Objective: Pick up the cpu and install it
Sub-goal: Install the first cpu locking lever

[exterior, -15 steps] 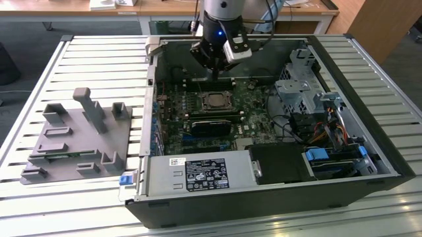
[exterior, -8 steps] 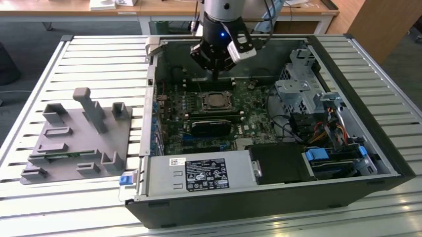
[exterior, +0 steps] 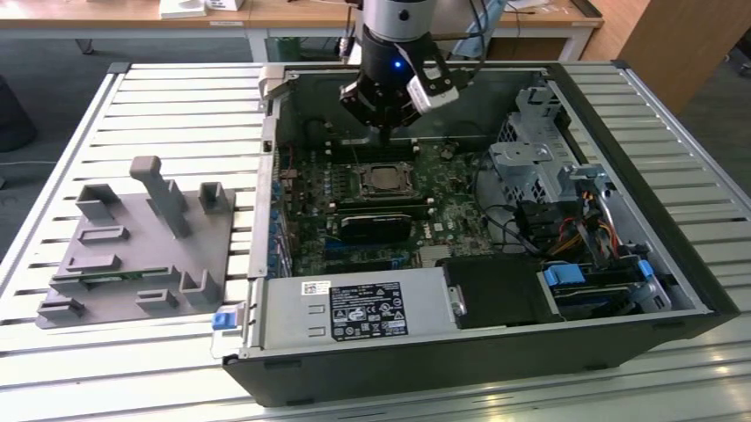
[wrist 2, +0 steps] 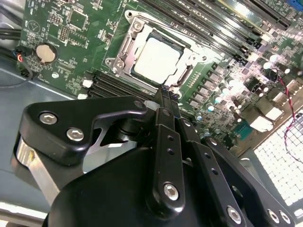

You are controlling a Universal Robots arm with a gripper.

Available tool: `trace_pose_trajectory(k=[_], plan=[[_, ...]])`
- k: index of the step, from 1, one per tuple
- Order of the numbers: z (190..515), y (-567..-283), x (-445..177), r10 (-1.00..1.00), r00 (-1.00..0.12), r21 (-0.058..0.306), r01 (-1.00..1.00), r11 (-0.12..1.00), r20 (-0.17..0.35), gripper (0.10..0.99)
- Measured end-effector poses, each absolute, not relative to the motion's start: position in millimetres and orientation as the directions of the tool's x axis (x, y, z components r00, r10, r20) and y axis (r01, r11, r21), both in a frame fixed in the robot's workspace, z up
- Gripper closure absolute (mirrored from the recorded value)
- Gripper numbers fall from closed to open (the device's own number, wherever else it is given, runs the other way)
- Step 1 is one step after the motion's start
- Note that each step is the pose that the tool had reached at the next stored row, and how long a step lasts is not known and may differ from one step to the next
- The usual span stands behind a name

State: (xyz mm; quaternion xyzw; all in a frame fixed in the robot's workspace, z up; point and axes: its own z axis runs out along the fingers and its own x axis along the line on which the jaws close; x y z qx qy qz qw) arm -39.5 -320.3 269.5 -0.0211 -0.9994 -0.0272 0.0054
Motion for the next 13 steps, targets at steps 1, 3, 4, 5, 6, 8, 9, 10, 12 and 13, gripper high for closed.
trace_pose_trajectory(k=[1,3,4,5,6,8,9,10,12,13], plan=[[269,-320,-40,0.035,-0.999,0.055,0.035,0.998,0.012,0.98],[269,-320,-42,0.022,-1.0,0.056,0.023,0.998,0.012,0.98],[268,-320,-43,0.018,-1.0,0.056,0.018,0.998,0.012,0.98],[268,-320,-45,0.017,-1.0,0.056,0.017,0.998,0.012,0.98],[268,-320,-47,0.017,-1.0,0.056,0.017,0.998,0.012,0.98],[268,-320,-51,0.017,-1.0,0.056,0.017,0.998,0.012,0.98],[267,-320,-53,0.016,-1.0,0.056,0.017,0.998,0.012,0.98],[267,-320,-55,0.016,-1.0,0.056,0.017,0.998,0.012,0.98],[267,-320,-61,0.017,-1.0,0.056,0.017,0.998,0.012,0.98],[267,-320,-64,0.016,-1.0,0.056,0.017,0.998,0.012,0.98]])
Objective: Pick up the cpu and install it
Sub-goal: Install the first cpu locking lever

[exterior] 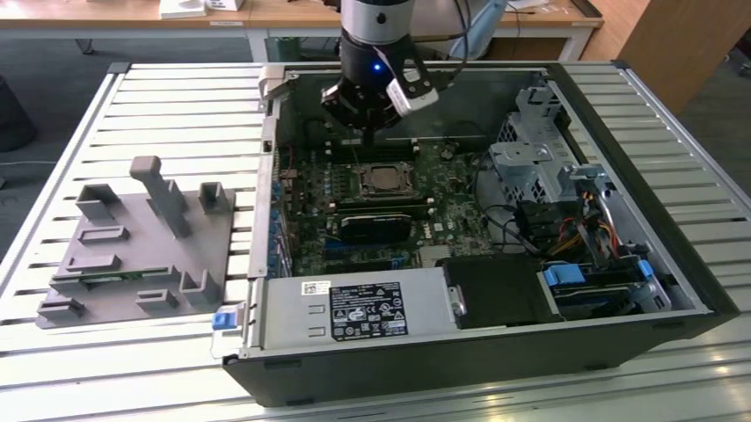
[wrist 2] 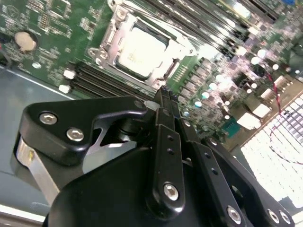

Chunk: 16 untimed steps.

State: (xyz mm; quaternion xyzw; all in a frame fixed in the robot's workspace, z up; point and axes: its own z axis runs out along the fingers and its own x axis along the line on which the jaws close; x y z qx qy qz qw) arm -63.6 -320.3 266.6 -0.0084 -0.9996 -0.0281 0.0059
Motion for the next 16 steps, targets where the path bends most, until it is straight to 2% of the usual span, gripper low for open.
trace_pose_trajectory(k=[16], plan=[[262,-320,-92,0.016,-1.0,0.056,0.017,0.998,0.008,0.98]])
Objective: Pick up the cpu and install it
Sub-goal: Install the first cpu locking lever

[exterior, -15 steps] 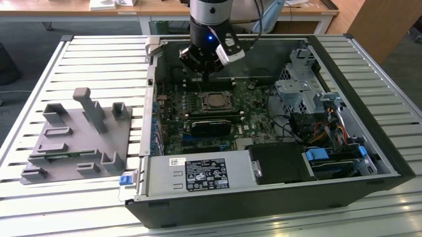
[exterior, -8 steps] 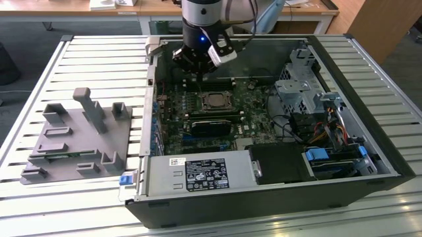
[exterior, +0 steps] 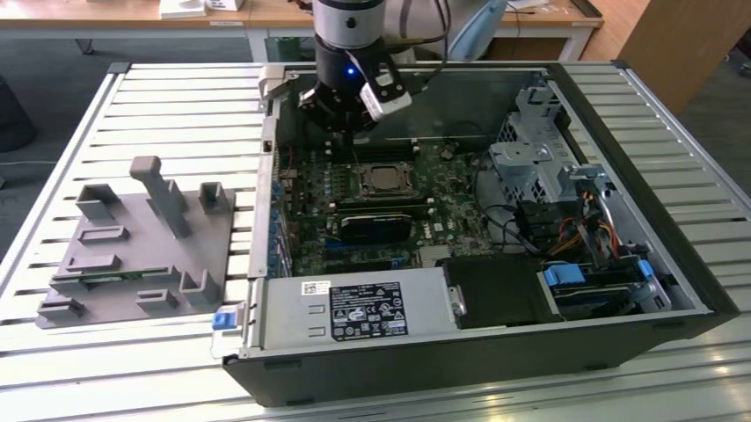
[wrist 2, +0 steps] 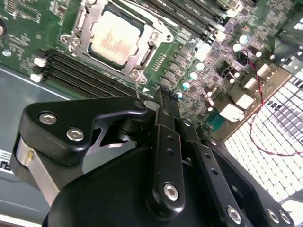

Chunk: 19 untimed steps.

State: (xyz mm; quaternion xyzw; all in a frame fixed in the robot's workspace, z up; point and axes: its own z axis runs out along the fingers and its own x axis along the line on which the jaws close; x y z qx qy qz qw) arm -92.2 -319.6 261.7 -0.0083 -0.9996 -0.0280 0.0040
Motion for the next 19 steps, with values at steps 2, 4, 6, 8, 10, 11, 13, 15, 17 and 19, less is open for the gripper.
trace_pose_trajectory(k=[2,4,6,8,10,11,13,15,17,19], plan=[[261,-319,-96,0.017,-1.0,0.056,0.017,0.998,0.008,0.98],[261,-318,-98,0.016,-1.0,0.056,0.017,0.998,0.009,0.98],[260,-316,-99,0.016,-1.0,0.056,0.017,0.998,0.008,0.98],[259,-312,-99,0.017,-1.0,0.056,0.017,0.998,0.008,0.98],[257,-307,-99,0.016,-1.0,0.056,0.017,0.998,0.008,0.98],[257,-305,-99,0.016,-1.0,0.056,0.017,0.998,0.008,0.98],[256,-301,-99,0.016,-1.0,0.056,0.017,0.998,0.008,0.98],[255,-299,-99,0.016,-1.0,0.056,0.017,0.998,0.008,0.98],[254,-298,-97,0.016,-1.0,0.056,0.017,0.998,0.008,0.98],[254,-298,-95,0.017,-1.0,0.056,0.017,0.998,0.008,0.98]])
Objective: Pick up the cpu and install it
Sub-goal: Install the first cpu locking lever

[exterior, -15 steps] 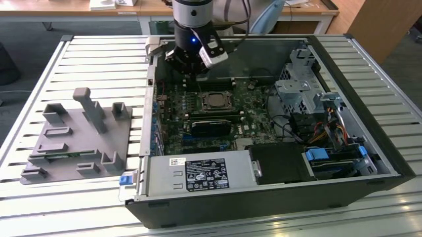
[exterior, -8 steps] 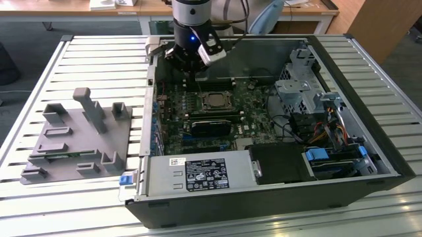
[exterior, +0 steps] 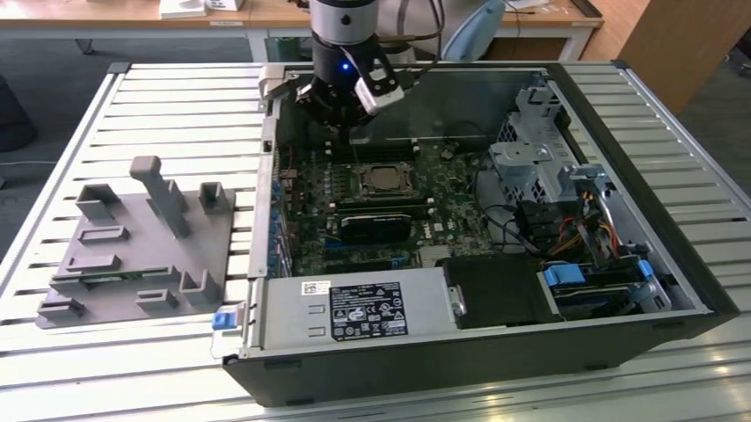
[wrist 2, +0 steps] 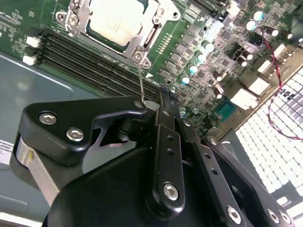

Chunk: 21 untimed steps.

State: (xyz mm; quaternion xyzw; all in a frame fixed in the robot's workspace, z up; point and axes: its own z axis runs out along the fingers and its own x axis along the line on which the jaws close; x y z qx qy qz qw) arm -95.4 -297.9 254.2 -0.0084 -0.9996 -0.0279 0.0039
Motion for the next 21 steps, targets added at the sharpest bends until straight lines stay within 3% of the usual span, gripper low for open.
trace_pose_trajectory(k=[16,21], plan=[[253,-295,-62,0.016,-1.0,0.055,0.017,0.998,0.008,0.98],[249,-295,-60,0.021,-1.0,0.075,0.021,0.997,0.009,0.98]])
